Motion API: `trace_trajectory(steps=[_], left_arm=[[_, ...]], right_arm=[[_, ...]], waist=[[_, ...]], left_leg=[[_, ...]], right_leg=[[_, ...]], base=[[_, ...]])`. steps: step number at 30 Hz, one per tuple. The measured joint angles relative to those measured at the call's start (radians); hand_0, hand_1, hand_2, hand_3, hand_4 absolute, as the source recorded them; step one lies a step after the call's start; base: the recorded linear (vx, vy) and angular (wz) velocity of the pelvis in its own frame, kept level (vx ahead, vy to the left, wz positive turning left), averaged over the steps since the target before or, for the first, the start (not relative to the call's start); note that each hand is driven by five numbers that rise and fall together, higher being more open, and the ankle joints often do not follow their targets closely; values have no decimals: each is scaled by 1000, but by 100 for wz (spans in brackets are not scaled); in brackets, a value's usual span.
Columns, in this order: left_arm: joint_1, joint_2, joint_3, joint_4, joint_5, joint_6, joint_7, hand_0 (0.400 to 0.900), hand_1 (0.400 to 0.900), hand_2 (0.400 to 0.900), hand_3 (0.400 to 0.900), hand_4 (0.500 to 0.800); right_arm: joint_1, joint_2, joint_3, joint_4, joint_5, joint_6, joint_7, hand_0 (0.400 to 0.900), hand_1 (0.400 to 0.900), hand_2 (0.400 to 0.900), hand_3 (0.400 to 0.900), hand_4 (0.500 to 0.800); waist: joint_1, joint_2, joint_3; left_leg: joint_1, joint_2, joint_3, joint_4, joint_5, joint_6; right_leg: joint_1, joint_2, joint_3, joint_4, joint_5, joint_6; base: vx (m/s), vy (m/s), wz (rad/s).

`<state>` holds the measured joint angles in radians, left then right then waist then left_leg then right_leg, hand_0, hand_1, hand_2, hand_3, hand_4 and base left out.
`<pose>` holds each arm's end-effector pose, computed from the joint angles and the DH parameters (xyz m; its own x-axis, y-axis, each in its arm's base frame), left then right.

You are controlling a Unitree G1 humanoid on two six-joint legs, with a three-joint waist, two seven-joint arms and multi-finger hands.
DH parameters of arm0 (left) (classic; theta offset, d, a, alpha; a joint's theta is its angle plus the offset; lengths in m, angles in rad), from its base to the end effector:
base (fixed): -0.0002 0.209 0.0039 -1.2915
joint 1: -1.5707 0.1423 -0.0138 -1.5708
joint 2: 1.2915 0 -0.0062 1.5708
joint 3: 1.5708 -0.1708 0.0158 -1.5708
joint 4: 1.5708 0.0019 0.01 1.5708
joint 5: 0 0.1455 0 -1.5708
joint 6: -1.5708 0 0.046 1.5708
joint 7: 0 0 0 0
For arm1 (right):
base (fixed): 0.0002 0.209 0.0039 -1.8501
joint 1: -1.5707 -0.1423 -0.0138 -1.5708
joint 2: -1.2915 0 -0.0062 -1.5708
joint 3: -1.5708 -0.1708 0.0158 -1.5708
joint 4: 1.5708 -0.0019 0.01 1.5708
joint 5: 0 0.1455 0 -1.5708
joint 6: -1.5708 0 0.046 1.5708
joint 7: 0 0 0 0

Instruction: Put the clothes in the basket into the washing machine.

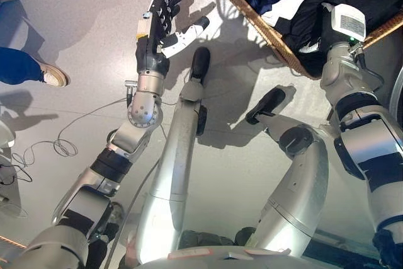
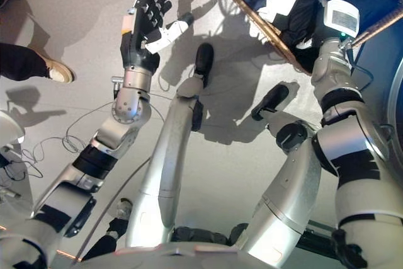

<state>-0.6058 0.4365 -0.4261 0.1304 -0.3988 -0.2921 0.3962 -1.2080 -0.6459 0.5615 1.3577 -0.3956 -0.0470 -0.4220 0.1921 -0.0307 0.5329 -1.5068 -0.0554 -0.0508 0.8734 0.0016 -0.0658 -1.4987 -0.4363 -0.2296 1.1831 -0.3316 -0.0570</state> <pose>0.2820 0.1170 0.1697 0.8280 -0.1029 0.5512 0.1039 0.9942 0.0295 0.3517 -0.2680 0.1948 0.8914 -0.3229 0.3180 0.3762 0.1359 -0.9165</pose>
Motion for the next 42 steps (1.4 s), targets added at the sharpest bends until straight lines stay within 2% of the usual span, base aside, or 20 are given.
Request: trace_trajectory(steps=[14, 16, 22, 27, 29, 32, 36, 38, 42], left_arm=[[17, -3, 14, -6, -12, 4, 4, 900, 900, 900, 900, 800], [37, -5, 34, -6, -11, 6, 12, 900, 900, 900, 900, 800], [99, -13, 110, -21, 8, 7, 44, 900, 900, 900, 900, 800], [112, -32, 126, -19, 11, 11, 53, 900, 900, 900, 900, 800], [122, -34, 140, -19, 12, 21, 55, 900, 900, 900, 900, 800], [151, -36, 175, -13, 19, 33, 70, 900, 900, 900, 900, 800], [175, -32, 221, -19, 40, 36, 79, 900, 900, 900, 900, 800], [176, -34, 229, -13, 40, 49, 80, 900, 900, 900, 900, 800], [184, -35, 232, 14, 48, 51, 82, 900, 900, 900, 900, 800]], right_arm=[[-4, -4, -50, -20, 31, 2, 17, 400, 400, 400, 400, 500], [29, -3, -56, -83, 63, -2, 17, 400, 400, 400, 400, 500], [109, -9, -85, -345, 101, -24, 1, 400, 400, 400, 400, 500], [164, -37, -99, -483, 100, -35, -7, 400, 400, 400, 400, 500], [203, -47, -135, -550, 100, -34, -6, 400, 400, 400, 400, 500], [299, -51, -206, -676, 100, -42, -16, 400, 400, 400, 400, 500], [370, -51, -294, -766, 105, -48, -34, 400, 400, 400, 400, 500], [416, -17, -392, -806, 162, -51, -39, 400, 400, 400, 400, 500], [470, 22, -491, -854, 267, -88, -90, 400, 400, 400, 400, 500]], waist=[[16, 2, 0], [3, 3, 1], [-55, 3, -1], [-105, 3, -1], [-118, -1, 1], [-147, -8, -2], [-171, -38, -22], [-179, -43, -19], [-202, -49, -23]], left_leg=[[14, 1, 10, 51, -24, 18], [49, 3, 13, 43, -25, 22], [126, 31, 21, 4, -32, 42], [186, 43, 21, -32, -37, 56], [218, 53, 24, -51, -37, 61], [300, 59, 27, -114, -34, 68], [329, 86, 51, -155, -34, 77], [359, 90, 63, -170, -26, 75], [404, 93, 91, -182, -41, 84]], right_leg=[[31, -5, 4, 20, -3, 1], [69, -1, 0, 1, -2, 4], [161, 41, -4, -94, 41, 41], [247, 68, -23, -178, 73, 66], [287, 84, -31, -218, 85, 68], [368, 104, -25, -300, 116, 101], [397, 133, -25, -376, 146, 104], [426, 141, -22, -402, 163, 107], [453, 150, 5, -430, 173, 111]], base=[[-2, 7, -4], [-28, 20, -21], [-34, 42, -19], [-14, 11, -10], [-12, 25, -13], [-49, 48, -20], [-50, 43, -20], [20, 25, -11], [22, 37, -16]])
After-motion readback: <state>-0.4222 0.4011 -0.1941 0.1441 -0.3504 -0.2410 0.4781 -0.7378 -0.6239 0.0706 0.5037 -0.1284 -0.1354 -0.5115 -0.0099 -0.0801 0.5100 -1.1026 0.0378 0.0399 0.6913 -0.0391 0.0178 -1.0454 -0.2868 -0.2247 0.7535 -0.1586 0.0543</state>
